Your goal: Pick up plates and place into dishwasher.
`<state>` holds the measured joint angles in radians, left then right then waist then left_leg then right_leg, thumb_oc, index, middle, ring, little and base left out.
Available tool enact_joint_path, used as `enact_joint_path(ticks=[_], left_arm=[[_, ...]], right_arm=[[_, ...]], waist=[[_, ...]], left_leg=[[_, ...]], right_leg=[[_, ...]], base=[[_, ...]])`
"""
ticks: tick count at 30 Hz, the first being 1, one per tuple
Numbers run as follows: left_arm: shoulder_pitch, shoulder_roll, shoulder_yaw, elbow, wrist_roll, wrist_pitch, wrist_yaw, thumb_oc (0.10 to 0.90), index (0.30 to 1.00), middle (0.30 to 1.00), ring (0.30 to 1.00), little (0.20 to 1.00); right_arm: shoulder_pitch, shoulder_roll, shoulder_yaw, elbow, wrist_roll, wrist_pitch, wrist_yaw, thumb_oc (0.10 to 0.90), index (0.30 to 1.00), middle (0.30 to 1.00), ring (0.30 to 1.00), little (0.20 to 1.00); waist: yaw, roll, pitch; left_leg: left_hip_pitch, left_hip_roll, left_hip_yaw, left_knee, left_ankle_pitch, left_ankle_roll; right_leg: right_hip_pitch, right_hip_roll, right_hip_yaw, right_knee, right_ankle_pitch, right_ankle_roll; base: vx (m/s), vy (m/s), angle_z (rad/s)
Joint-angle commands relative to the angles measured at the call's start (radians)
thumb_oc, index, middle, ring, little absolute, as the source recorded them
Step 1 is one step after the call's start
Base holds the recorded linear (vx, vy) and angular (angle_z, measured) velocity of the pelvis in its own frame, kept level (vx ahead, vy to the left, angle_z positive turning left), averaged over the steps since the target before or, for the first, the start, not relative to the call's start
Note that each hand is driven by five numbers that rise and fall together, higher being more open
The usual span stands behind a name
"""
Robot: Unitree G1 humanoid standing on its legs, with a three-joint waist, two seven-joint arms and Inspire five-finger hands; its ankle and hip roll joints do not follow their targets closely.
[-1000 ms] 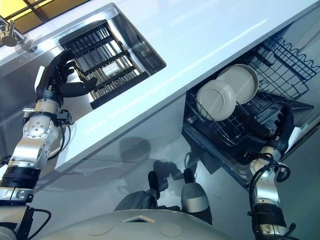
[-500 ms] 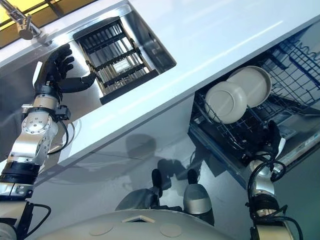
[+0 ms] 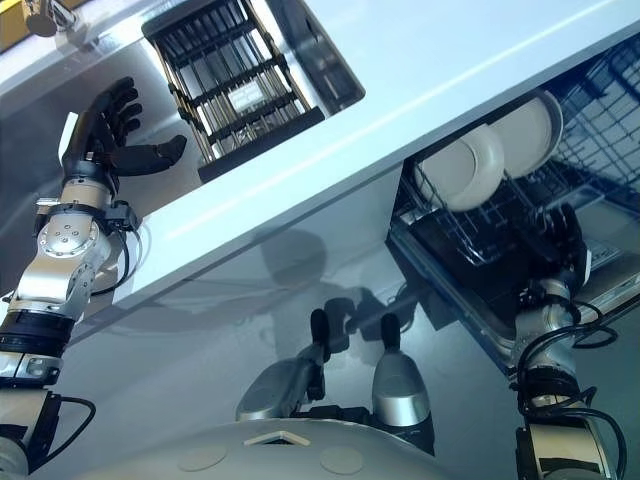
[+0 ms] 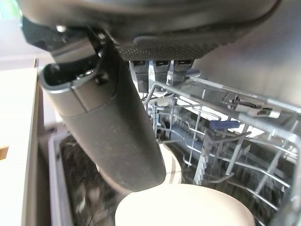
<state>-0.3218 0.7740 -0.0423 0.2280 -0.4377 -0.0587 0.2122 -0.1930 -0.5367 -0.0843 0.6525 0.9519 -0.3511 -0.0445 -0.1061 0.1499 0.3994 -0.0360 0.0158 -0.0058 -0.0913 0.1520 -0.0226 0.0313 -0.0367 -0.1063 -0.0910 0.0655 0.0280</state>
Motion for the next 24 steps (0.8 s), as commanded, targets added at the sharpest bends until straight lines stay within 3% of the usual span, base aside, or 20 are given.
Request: enact_joint_path(ticks=[1,7,14,20,24], left_arm=[[-0.169,0.056,0.035,0.008,0.009,-0.134,0.053,0.800,0.900,0.900,0.900,0.900],[-0.217,0.016,-0.015,0.068,0.021,-0.162,0.046,0.800,0.900,0.900,0.900,0.900],[-0.238,-0.007,-0.053,0.096,0.029,-0.166,0.023,0.800,0.900,0.900,0.900,0.900],[-0.260,-0.002,-0.057,0.111,0.015,-0.164,0.009,0.800,0.900,0.900,0.900,0.900],[-0.195,-0.006,-0.014,0.048,0.018,-0.158,0.026,0.800,0.900,0.900,0.900,0.900]], right_arm=[[-0.361,-0.020,0.136,-0.294,-0.104,-0.137,0.127,0.800,0.900,0.900,0.900,0.900],[-0.629,0.016,0.261,-0.397,-0.161,-0.087,0.121,0.800,0.900,0.900,0.900,0.900],[-0.782,0.069,0.325,-0.425,-0.187,-0.151,0.073,0.800,0.900,0.900,0.900,0.900],[-0.740,0.064,0.317,-0.385,-0.315,-0.093,-0.084,0.800,0.900,0.900,0.900,0.900],[-0.540,0.026,0.260,-0.361,-0.426,-0.014,-0.188,0.800,0.900,0.900,0.900,0.900]], waist=[[0.071,-0.021,-0.013],[0.107,-0.033,-0.022],[0.142,-0.047,-0.040],[0.138,-0.057,-0.042],[0.111,-0.071,-0.043]], left_leg=[[0.035,-0.060,0.017,0.051,-0.123,0.014],[0.018,-0.069,0.003,0.077,-0.125,0.018],[0.011,-0.076,-0.023,0.088,-0.126,0.023],[0.009,-0.081,-0.027,0.085,-0.127,0.030],[0.025,-0.077,-0.006,0.083,-0.134,0.037]], right_leg=[[-0.054,-0.003,-0.008,0.110,-0.069,-0.002],[-0.053,-0.007,-0.013,0.106,-0.066,-0.010],[-0.052,-0.009,-0.013,0.108,-0.063,-0.013],[-0.068,-0.006,-0.005,0.124,-0.061,-0.011],[-0.069,-0.003,0.008,0.137,-0.060,-0.007]], base=[[0.00,0.005,-0.05],[0.03,0.011,-0.01],[0.07,0.000,0.01],[0.01,0.018,0.04],[0.03,0.067,0.06]])
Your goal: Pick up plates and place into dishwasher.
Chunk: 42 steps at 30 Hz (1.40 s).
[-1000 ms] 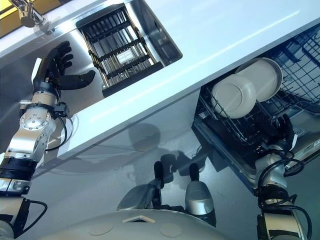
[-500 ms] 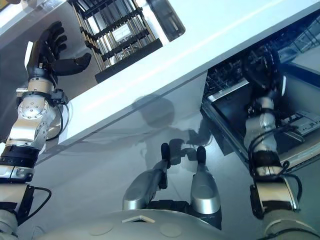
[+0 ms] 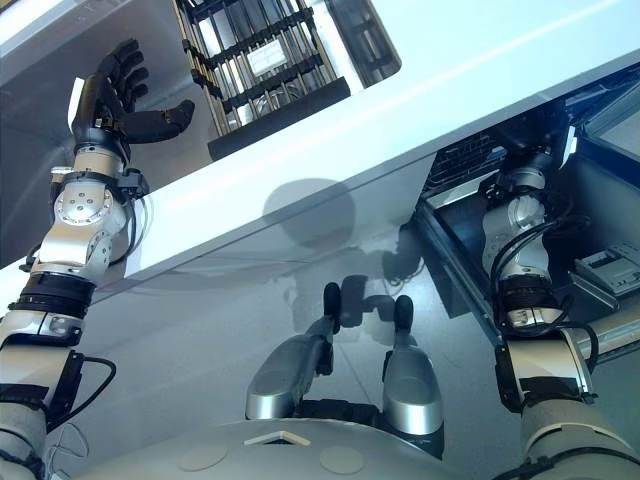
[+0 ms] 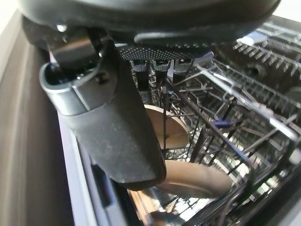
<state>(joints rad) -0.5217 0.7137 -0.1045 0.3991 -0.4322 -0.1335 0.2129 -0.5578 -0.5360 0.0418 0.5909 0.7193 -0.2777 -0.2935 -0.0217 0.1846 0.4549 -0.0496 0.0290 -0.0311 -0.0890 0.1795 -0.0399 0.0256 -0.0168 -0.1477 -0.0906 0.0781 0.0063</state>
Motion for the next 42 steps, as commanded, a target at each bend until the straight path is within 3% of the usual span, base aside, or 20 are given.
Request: enact_joint_path(ticks=[1,8,12,19,27,29,31,35,38,42], left_arm=[[0.027,0.053,0.056,-0.143,0.011,-0.082,0.036,0.800,0.900,0.900,0.900,0.900],[0.176,0.019,0.162,-0.254,0.043,-0.048,0.049,0.800,0.900,0.900,0.900,0.900],[0.231,0.004,0.221,-0.281,0.057,-0.029,0.062,0.800,0.900,0.900,0.900,0.900],[0.181,0.024,0.230,-0.208,0.033,-0.033,0.061,0.800,0.900,0.900,0.900,0.900],[0.138,0.048,0.201,-0.149,0.005,-0.052,0.049,0.800,0.900,0.900,0.900,0.900],[0.120,0.054,0.184,-0.137,-0.004,-0.046,0.052,0.800,0.900,0.900,0.900,0.900],[0.099,0.065,0.172,-0.131,-0.019,-0.036,0.047,0.800,0.900,0.900,0.900,0.900],[0.074,0.078,0.157,-0.123,-0.041,-0.043,0.034,0.800,0.900,0.900,0.900,0.900],[0.031,0.076,0.139,-0.118,-0.066,-0.081,0.025,0.800,0.900,0.900,0.900,0.900],[-0.026,0.059,0.117,-0.109,-0.090,-0.120,0.046,0.800,0.900,0.900,0.900,0.900]], right_arm=[[-0.110,0.022,0.110,-0.294,-0.235,-0.064,0.034,0.800,0.900,0.900,0.900,0.900],[0.307,-0.011,-0.059,-0.335,-0.323,-0.019,-0.022,0.800,0.900,0.900,0.900,0.900],[0.494,0.006,-0.176,-0.389,-0.371,-0.017,-0.027,0.800,0.900,0.900,0.900,0.900],[0.550,-0.016,-0.247,-0.373,-0.363,-0.002,-0.059,0.800,0.900,0.900,0.900,0.900],[0.550,-0.023,-0.324,-0.208,-0.283,-0.083,-0.239,0.800,0.900,0.900,0.900,0.900],[0.549,-0.024,-0.352,-0.130,-0.227,-0.091,-0.248,0.800,0.900,0.900,0.900,0.900],[0.548,-0.015,-0.367,-0.034,-0.076,-0.065,-0.164,0.800,0.900,0.900,0.900,0.900],[0.537,-0.010,-0.366,0.057,0.069,-0.044,-0.105,0.800,0.900,0.900,0.900,0.900],[0.495,-0.006,-0.359,0.150,0.218,-0.073,-0.071,0.800,0.900,0.900,0.900,0.900],[0.431,-0.015,-0.340,0.176,0.314,-0.102,-0.018,0.800,0.900,0.900,0.900,0.900]], waist=[[0.016,-0.109,-0.098],[-0.048,-0.131,-0.117],[-0.106,-0.139,-0.133],[-0.160,-0.143,-0.154],[-0.184,-0.131,-0.171],[-0.189,-0.125,-0.173],[-0.189,-0.119,-0.170],[-0.184,-0.118,-0.157],[-0.174,-0.110,-0.118],[-0.164,-0.088,-0.058]], left_leg=[[0.042,-0.089,0.025,0.083,-0.164,0.055],[0.094,-0.081,0.064,0.071,-0.181,0.073],[0.129,-0.078,0.105,0.055,-0.194,0.081],[0.151,-0.071,0.158,0.042,-0.208,0.081],[0.162,-0.065,0.190,0.047,-0.224,0.078],[0.163,-0.063,0.195,0.054,-0.231,0.078],[0.159,-0.060,0.197,0.068,-0.236,0.077],[0.146,-0.054,0.192,0.094,-0.242,0.074],[0.105,-0.048,0.179,0.148,-0.245,0.071],[0.033,-0.048,0.158,0.226,-0.254,0.065]], right_leg=[[-0.063,-0.022,0.053,0.143,-0.074,0.015],[-0.047,-0.014,0.081,0.176,-0.090,0.027],[-0.038,-0.007,0.116,0.171,-0.088,0.040],[-0.038,0.001,0.157,0.159,-0.083,0.058],[-0.032,0.003,0.181,0.149,-0.083,0.069],[-0.032,0.003,0.185,0.151,-0.084,0.071],[-0.034,0.000,0.185,0.158,-0.087,0.070],[-0.040,-0.002,0.180,0.176,-0.096,0.063],[-0.072,-0.004,0.167,0.234,-0.119,0.047],[-0.131,-0.012,0.157,0.310,-0.148,0.022]], base=[[0.05,0.077,0.06],[0.05,0.062,-0.03],[0.01,0.055,-0.27],[-0.04,0.006,-0.29],[-0.03,-0.023,-0.20],[0.00,-0.057,-0.09],[-0.01,-0.069,0.00],[-0.02,-0.091,-0.01],[-0.08,-0.137,-0.01],[-0.16,-0.086,0.02]])
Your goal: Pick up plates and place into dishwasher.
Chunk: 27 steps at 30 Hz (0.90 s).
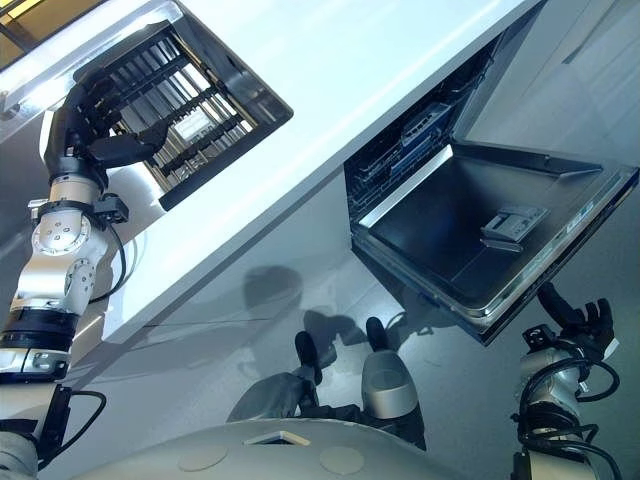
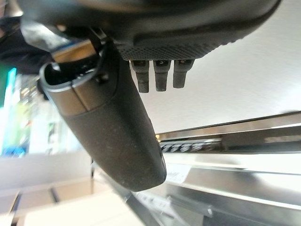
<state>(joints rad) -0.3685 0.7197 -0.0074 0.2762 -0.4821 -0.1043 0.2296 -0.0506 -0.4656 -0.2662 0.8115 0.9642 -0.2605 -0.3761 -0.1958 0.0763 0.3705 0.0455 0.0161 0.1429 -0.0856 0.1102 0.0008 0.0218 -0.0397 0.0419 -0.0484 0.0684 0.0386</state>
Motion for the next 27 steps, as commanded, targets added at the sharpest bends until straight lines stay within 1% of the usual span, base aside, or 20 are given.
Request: enact_joint_path(ticks=[1,3,4,6,7,8,9,10,11,12,16,17,19,20,21,22,23,24,26,27], left_arm=[[-0.193,0.049,0.014,0.018,-0.043,-0.156,0.035,0.800,0.900,0.900,0.900,0.900],[-0.216,0.037,0.008,0.024,-0.051,-0.172,0.044,0.800,0.900,0.900,0.900,0.900],[-0.220,0.035,0.008,0.026,-0.055,-0.178,0.045,0.800,0.900,0.900,0.900,0.900],[-0.238,0.021,0.017,0.044,-0.082,-0.193,0.053,0.800,0.900,0.900,0.900,0.900],[-0.245,0.017,0.022,0.052,-0.082,-0.202,0.066,0.800,0.900,0.900,0.900,0.900],[-0.252,0.017,0.023,0.060,-0.079,-0.211,0.073,0.800,0.900,0.900,0.900,0.900],[-0.257,0.017,0.024,0.069,-0.079,-0.220,0.080,0.800,0.900,0.900,0.900,0.900],[-0.264,0.016,0.029,0.081,-0.084,-0.230,0.084,0.800,0.900,0.900,0.900,0.900],[-0.271,0.015,0.032,0.093,-0.085,-0.240,0.090,0.800,0.900,0.900,0.900,0.900],[-0.282,0.019,0.035,0.109,-0.097,-0.253,0.108,0.800,0.900,0.900,0.900,0.900],[-0.296,0.034,0.048,0.123,-0.103,-0.275,0.161,0.800,0.900,0.900,0.900,0.900],[-0.300,0.039,0.048,0.131,-0.109,-0.282,0.172,0.800,0.900,0.900,0.900,0.900],[-0.309,0.049,0.054,0.150,-0.125,-0.292,0.185,0.800,0.900,0.900,0.900,0.900],[-0.307,0.051,0.058,0.162,-0.132,-0.299,0.190,0.800,0.900,0.900,0.900,0.900],[-0.307,0.056,0.060,0.167,-0.133,-0.303,0.194,0.800,0.900,0.900,0.900,0.900],[-0.304,0.056,0.060,0.169,-0.133,-0.306,0.194,0.800,0.900,0.900,0.900,0.900],[-0.302,0.057,0.061,0.168,-0.131,-0.308,0.193,0.800,0.900,0.900,0.900,0.900],[-0.290,0.056,0.063,0.162,-0.127,-0.310,0.188,0.800,0.900,0.900,0.900,0.900],[-0.283,0.051,0.063,0.156,-0.111,-0.309,0.187,0.800,0.900,0.900,0.900,0.900],[-0.283,0.049,0.061,0.153,-0.107,-0.308,0.191,0.800,0.900,0.900,0.900,0.900]], right_arm=[[-0.097,-0.089,-0.022,-0.045,0.102,-0.130,0.095,0.800,0.900,0.900,0.900,0.900],[-0.141,-0.089,-0.011,-0.057,0.204,-0.133,0.224,0.800,0.900,0.900,0.900,0.900],[-0.151,-0.089,-0.006,-0.060,0.235,-0.136,0.264,0.800,0.900,0.900,0.900,0.900],[-0.186,-0.087,0.002,-0.056,0.353,-0.125,0.437,0.800,0.900,0.900,0.900,0.900],[-0.198,-0.083,0.007,-0.066,0.422,-0.104,0.520,0.800,0.900,0.900,0.900,0.900],[-0.206,-0.084,0.010,-0.067,0.472,-0.088,0.575,0.800,0.900,0.900,0.900,0.900],[-0.213,-0.078,0.013,-0.078,0.535,-0.055,0.640,0.800,0.900,0.900,0.900,0.900],[-0.223,-0.071,0.018,-0.086,0.583,-0.027,0.706,0.800,0.900,0.900,0.900,0.900],[-0.228,-0.064,0.027,-0.094,0.613,0.005,0.764,0.800,0.900,0.900,0.900,0.900],[-0.236,-0.055,0.049,-0.129,0.637,0.054,0.841,0.800,0.900,0.900,0.900,0.900],[-0.261,-0.062,0.102,-0.200,0.619,0.140,0.981,0.800,0.900,0.900,0.900,0.900],[-0.268,-0.068,0.120,-0.217,0.601,0.164,1.001,0.800,0.900,0.900,0.900,0.900],[-0.289,-0.087,0.153,-0.258,0.576,0.194,1.031,0.800,0.900,0.900,0.900,0.900],[-0.301,-0.097,0.176,-0.293,0.558,0.223,1.062,0.800,0.900,0.900,0.900,0.900],[-0.314,-0.105,0.197,-0.339,0.548,0.240,1.076,0.800,0.900,0.900,0.900,0.900],[-0.320,-0.106,0.212,-0.370,0.546,0.240,1.071,0.800,0.900,0.900,0.900,0.900],[-0.334,-0.107,0.234,-0.420,0.528,0.256,1.095,0.800,0.900,0.900,0.900,0.900],[-0.352,-0.105,0.276,-0.525,0.507,0.266,1.108,0.800,0.900,0.900,0.900,0.900],[-0.391,-0.092,0.328,-0.656,0.467,0.255,1.125,0.800,0.900,0.900,0.900,0.900],[-0.409,-0.085,0.344,-0.714,0.453,0.264,1.116,0.800,0.900,0.900,0.900,0.900]], waist=[[0.012,0.027,0.042],[0.015,0.043,0.078],[0.017,0.049,0.089],[0.018,0.068,0.117],[0.018,0.074,0.130],[0.017,0.076,0.136],[0.017,0.077,0.142],[0.018,0.078,0.148],[0.019,0.079,0.149],[0.022,0.080,0.150],[0.028,0.081,0.150],[0.029,0.080,0.150],[0.033,0.080,0.150],[0.036,0.076,0.150],[0.039,0.074,0.150],[0.040,0.070,0.150],[0.044,0.066,0.150],[0.049,0.058,0.150],[0.055,0.049,0.150],[0.056,0.046,0.150]], left_leg=[[-0.080,-0.036,-0.022,0.242,-0.186,0.022],[-0.122,-0.038,-0.035,0.285,-0.188,0.016],[-0.134,-0.038,-0.037,0.297,-0.188,0.014],[-0.178,-0.038,-0.043,0.344,-0.191,0.006],[-0.196,-0.037,-0.044,0.365,-0.192,0.003],[-0.211,-0.038,-0.046,0.382,-0.195,0.001],[-0.218,-0.038,-0.049,0.399,-0.205,0.000],[-0.235,-0.036,-0.049,0.412,-0.198,-0.001],[-0.252,-0.035,-0.050,0.430,-0.198,-0.003],[-0.282,-0.033,-0.053,0.459,-0.189,-0.009],[-0.332,-0.026,-0.064,0.493,-0.163,-0.020],[-0.338,-0.026,-0.068,0.503,-0.165,-0.024],[-0.357,-0.023,-0.071,0.500,-0.143,-0.028],[-0.359,-0.024,-0.074,0.504,-0.147,-0.031],[-0.370,-0.022,-0.075,0.500,-0.133,-0.031],[-0.370,-0.023,-0.076,0.504,-0.140,-0.032],[-0.379,-0.022,-0.077,0.502,-0.130,-0.031],[-0.381,-0.025,-0.080,0.502,-0.136,-0.029],[-0.387,-0.028,-0.081,0.493,-0.128,-0.026],[-0.387,-0.029,-0.080,0.488,-0.129,-0.024]], right_leg=[[-0.144,0.010,-0.037,0.287,-0.144,-0.016],[-0.182,0.009,-0.045,0.327,-0.157,-0.033],[-0.193,0.008,-0.049,0.340,-0.162,-0.039],[-0.235,0.007,-0.062,0.391,-0.185,-0.058],[-0.253,0.008,-0.068,0.417,-0.194,-0.065],[-0.268,0.008,-0.071,0.437,-0.202,-0.070],[-0.276,0.007,-0.074,0.458,-0.219,-0.073],[-0.289,0.008,-0.078,0.471,-0.218,-0.079],[-0.301,0.007,-0.082,0.487,-0.225,-0.084],[-0.321,0.007,-0.088,0.509,-0.236,-0.092],[-0.353,0.008,-0.094,0.533,-0.249,-0.101],[-0.355,0.007,-0.094,0.541,-0.262,-0.102],[-0.370,0.008,-0.097,0.538,-0.251,-0.105],[-0.371,0.007,-0.096,0.544,-0.261,-0.105],[-0.380,0.007,-0.097,0.539,-0.251,-0.105],[-0.378,0.006,-0.097,0.542,-0.259,-0.104],[-0.386,0.006,-0.098,0.538,-0.250,-0.104],[-0.387,0.006,-0.096,0.531,-0.249,-0.102],[-0.396,0.007,-0.094,0.509,-0.226,-0.097],[-0.397,0.008,-0.092,0.502,-0.221,-0.094]], base=[[-0.19,-0.067,0.08],[-0.16,-0.056,0.08],[-0.13,-0.039,0.10],[-0.12,-0.032,0.16],[-0.10,-0.034,0.07],[-0.06,-0.032,-0.01],[-0.06,-0.037,-0.01],[-0.04,-0.047,0.00],[-0.05,-0.064,0.00],[-0.02,-0.061,-0.03],[0.00,-0.013,-0.01],[0.00,0.003,-0.06],[-0.01,0.015,-0.08],[-0.02,0.026,-0.09],[0.00,0.018,-0.08],[-0.04,0.005,-0.06],[0.00,-0.001,-0.09],[-0.01,0.007,-0.22],[-0.02,0.027,-0.40],[-0.01,0.051,-0.43]])
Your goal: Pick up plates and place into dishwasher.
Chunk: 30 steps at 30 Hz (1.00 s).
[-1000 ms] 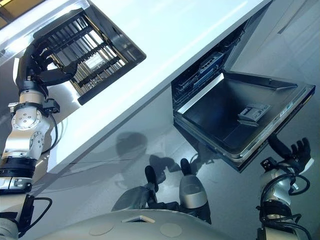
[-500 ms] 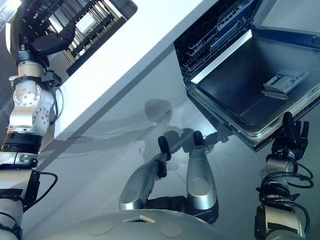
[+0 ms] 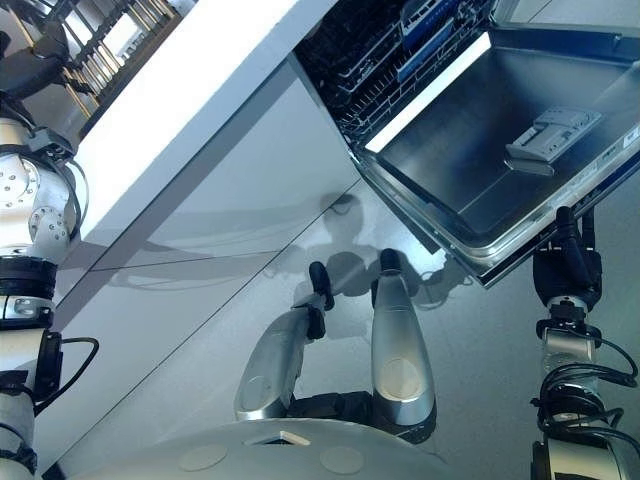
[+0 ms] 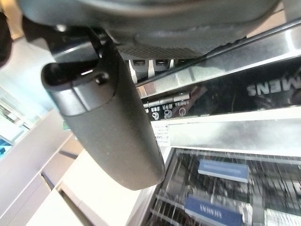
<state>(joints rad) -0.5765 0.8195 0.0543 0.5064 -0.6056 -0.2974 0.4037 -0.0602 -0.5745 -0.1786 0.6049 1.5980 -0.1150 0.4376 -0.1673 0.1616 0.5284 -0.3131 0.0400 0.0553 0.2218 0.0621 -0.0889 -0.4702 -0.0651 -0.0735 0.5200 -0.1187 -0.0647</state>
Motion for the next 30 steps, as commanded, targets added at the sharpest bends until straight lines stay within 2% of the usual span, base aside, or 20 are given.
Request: enact_joint_path(ticks=[1,5,7,15,17,20,22,24,28,30], left_arm=[[-0.072,-0.054,-0.003,-0.074,0.023,-0.118,0.018,0.800,0.900,0.900,0.900,0.900],[-0.084,-0.052,-0.001,-0.060,0.037,-0.115,0.028,0.800,0.900,0.900,0.900,0.900],[-0.096,-0.043,-0.005,-0.049,0.030,-0.106,0.027,0.800,0.900,0.900,0.900,0.900],[-0.113,-0.021,-0.003,0.005,-0.009,-0.090,-0.016,0.800,0.900,0.900,0.900,0.900],[-0.108,-0.017,0.003,0.012,-0.015,-0.091,-0.030,0.800,0.900,0.900,0.900,0.900],[-0.069,-0.011,0.024,0.015,-0.014,-0.104,-0.051,0.800,0.900,0.900,0.900,0.900],[-0.022,-0.011,0.047,0.004,-0.014,-0.122,-0.063,0.800,0.900,0.900,0.900,0.900],[0.059,-0.025,0.086,-0.042,-0.002,-0.137,-0.071,0.800,0.900,0.900,0.900,0.900],[0.230,-0.087,0.146,-0.189,0.058,-0.139,-0.055,0.800,0.900,0.900,0.900,0.900],[0.256,-0.102,0.158,-0.216,0.067,-0.129,-0.062,0.800,0.900,0.900,0.900,0.900]], right_arm=[[-0.427,0.038,0.282,-0.590,-0.205,0.122,0.303,0.800,0.900,0.900,0.900,0.900],[-0.505,0.084,0.342,-0.802,-0.307,0.118,0.308,0.800,0.900,0.900,0.900,0.900],[-0.535,0.090,0.358,-0.879,-0.333,0.107,0.278,0.800,0.900,0.900,0.900,0.900],[-0.558,0.145,0.329,-0.922,-0.369,0.105,0.146,0.800,0.900,0.900,0.900,0.900],[-0.533,0.165,0.306,-0.895,-0.372,0.092,0.066,0.800,0.900,0.900,0.900,0.900],[-0.458,0.188,0.251,-0.809,-0.495,0.032,-0.107,0.800,0.900,0.900,0.900,0.900],[-0.386,0.187,0.211,-0.744,-0.557,-0.008,-0.169,0.800,0.900,0.900,0.900,0.900],[-0.279,0.185,0.171,-0.682,-0.596,-0.035,-0.185,0.800,0.900,0.900,0.900,0.900],[-0.068,0.183,0.114,-0.532,-0.697,-0.130,-0.236,0.800,0.900,0.900,0.900,0.900],[-0.023,0.184,0.103,-0.476,-0.716,-0.156,-0.252,0.800,0.900,0.900,0.900,0.900]], waist=[[0.030,-0.044,-0.008],[0.035,-0.059,-0.008],[0.035,-0.066,-0.008],[0.038,-0.082,-0.008],[0.036,-0.090,-0.008],[0.034,-0.101,-0.023],[0.032,-0.108,-0.039],[0.032,-0.113,-0.064],[0.031,-0.121,-0.129],[0.028,-0.123,-0.151]], left_leg=[[-0.022,-0.056,0.008,0.179,-0.092,0.068],[-0.025,-0.063,0.012,0.169,-0.093,0.078],[-0.017,-0.065,0.016,0.170,-0.104,0.083],[0.051,-0.080,0.032,0.144,-0.136,0.104],[0.079,-0.079,0.038,0.129,-0.140,0.107],[0.122,-0.079,0.043,0.091,-0.140,0.109],[0.142,-0.079,0.049,0.064,-0.137,0.110],[0.174,-0.081,0.055,0.019,-0.129,0.114],[0.256,-0.091,0.062,-0.092,-0.108,0.123],[0.285,-0.093,0.062,-0.126,-0.103,0.126]], right_leg=[[0.100,0.033,0.027,-0.073,-0.035,0.013],[0.096,0.034,0.040,-0.096,-0.005,0.021],[0.102,0.033,0.044,-0.102,0.000,0.025],[0.167,0.019,0.061,-0.150,0.033,0.044],[0.193,0.018,0.063,-0.172,0.043,0.050],[0.233,0.016,0.064,-0.208,0.053,0.061],[0.248,0.015,0.063,-0.232,0.061,0.068],[0.271,0.018,0.065,-0.262,0.069,0.076],[0.338,0.024,0.068,-0.340,0.091,0.097],[0.360,0.024,0.066,-0.362,0.098,0.105]], base=[[-0.01,0.054,-0.36],[0.00,0.062,-0.45],[0.02,0.069,-0.36],[0.06,0.091,0.04],[0.06,0.080,0.45],[0.08,0.109,0.46],[0.08,0.127,0.35],[0.09,0.137,0.29],[0.08,0.136,0.11],[0.05,0.085,-0.04]])
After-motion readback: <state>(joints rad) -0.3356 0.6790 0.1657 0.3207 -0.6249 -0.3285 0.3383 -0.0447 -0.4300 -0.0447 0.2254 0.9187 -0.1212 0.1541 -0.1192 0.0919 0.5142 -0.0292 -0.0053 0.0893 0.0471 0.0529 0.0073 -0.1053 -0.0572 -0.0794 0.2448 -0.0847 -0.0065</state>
